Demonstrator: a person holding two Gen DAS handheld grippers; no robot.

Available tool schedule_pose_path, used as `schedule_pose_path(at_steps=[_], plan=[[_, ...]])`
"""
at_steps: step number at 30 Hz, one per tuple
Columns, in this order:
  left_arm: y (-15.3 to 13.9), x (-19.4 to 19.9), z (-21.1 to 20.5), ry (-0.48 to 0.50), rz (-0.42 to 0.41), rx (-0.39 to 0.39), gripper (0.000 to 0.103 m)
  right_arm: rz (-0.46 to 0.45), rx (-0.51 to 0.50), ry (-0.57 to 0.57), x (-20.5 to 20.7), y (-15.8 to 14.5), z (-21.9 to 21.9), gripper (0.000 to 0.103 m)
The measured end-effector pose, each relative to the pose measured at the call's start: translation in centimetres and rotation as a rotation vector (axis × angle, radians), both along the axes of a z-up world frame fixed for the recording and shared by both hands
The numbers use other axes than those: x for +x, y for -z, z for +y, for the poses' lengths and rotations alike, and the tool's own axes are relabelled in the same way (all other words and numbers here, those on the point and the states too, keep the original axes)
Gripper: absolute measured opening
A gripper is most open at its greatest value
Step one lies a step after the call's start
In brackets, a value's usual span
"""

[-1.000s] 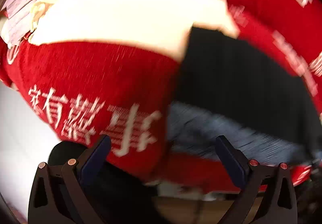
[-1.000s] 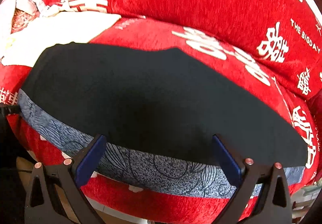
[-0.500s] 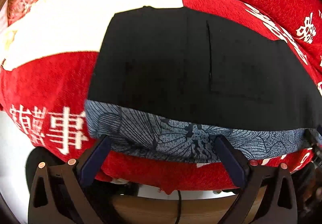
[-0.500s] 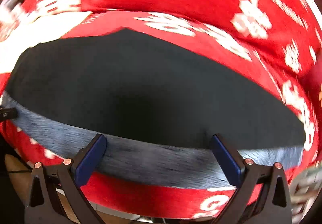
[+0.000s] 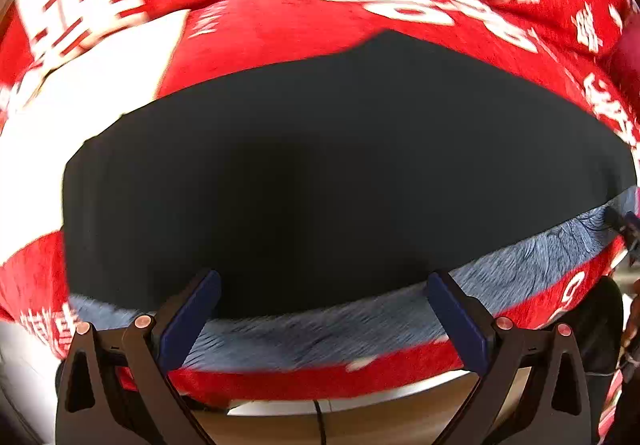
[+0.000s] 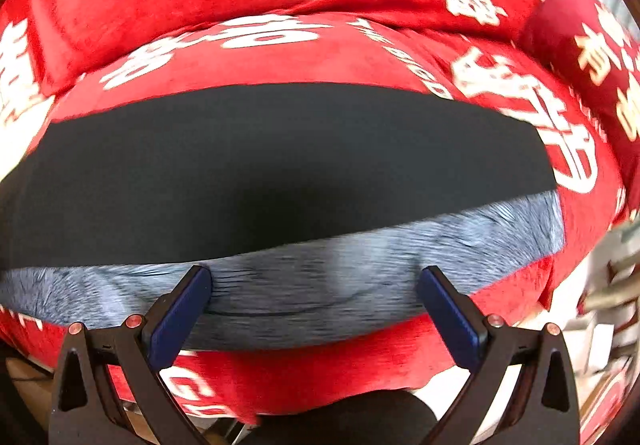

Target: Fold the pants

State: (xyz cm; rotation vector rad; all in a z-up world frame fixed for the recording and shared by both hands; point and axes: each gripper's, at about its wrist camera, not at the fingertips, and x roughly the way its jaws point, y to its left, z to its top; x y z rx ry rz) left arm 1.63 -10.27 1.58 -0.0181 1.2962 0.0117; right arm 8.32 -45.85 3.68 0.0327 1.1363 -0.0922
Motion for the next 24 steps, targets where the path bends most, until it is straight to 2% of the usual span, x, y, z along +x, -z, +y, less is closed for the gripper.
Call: schedule_pose_path(at_steps=[4, 7, 11, 15, 17, 21, 24], plan=[[0.7, 2.5, -2.9, -0.009, 0.023, 0.097, 0.103, 0.001, 0.108, 0.153, -0.2, 0.6, -5.7, 0.103], [-0.5, 3.4, -4.9, 0.026, 0.027, 0.032, 0.103, -0.039, 0.184, 0.254, -2.1, 0.1, -10.2, 0.103], [-1.4, 3.5, -10.3, 0.122, -0.003, 0.042, 0.103, -0.074, 0.313, 0.287, -4.0, 0.7, -14.7, 0.103], [-1.0, 4.2, -17.3, 0.214, 0.03, 0.0, 0.103, -0.104, 0.416, 0.266, -4.5, 2.4, -15.7, 0.103], [-1.0, 4.6, -19.8, 0.233, 0.036, 0.009, 0.103, -0.128, 0.453, 0.242, -4.2, 2.9, -15.4, 0.103], [0.0, 6.0, -23.4, 0.202, 0.05, 0.044, 0.103, -0.159, 0.466, 0.234, -3.1, 4.0, -15.2, 0.102], [0.5, 7.5, -23.0, 0.126, 0.061, 0.047, 0.103, -0.235, 0.473, 0.241, -2.2, 3.2, -16.0, 0.102]])
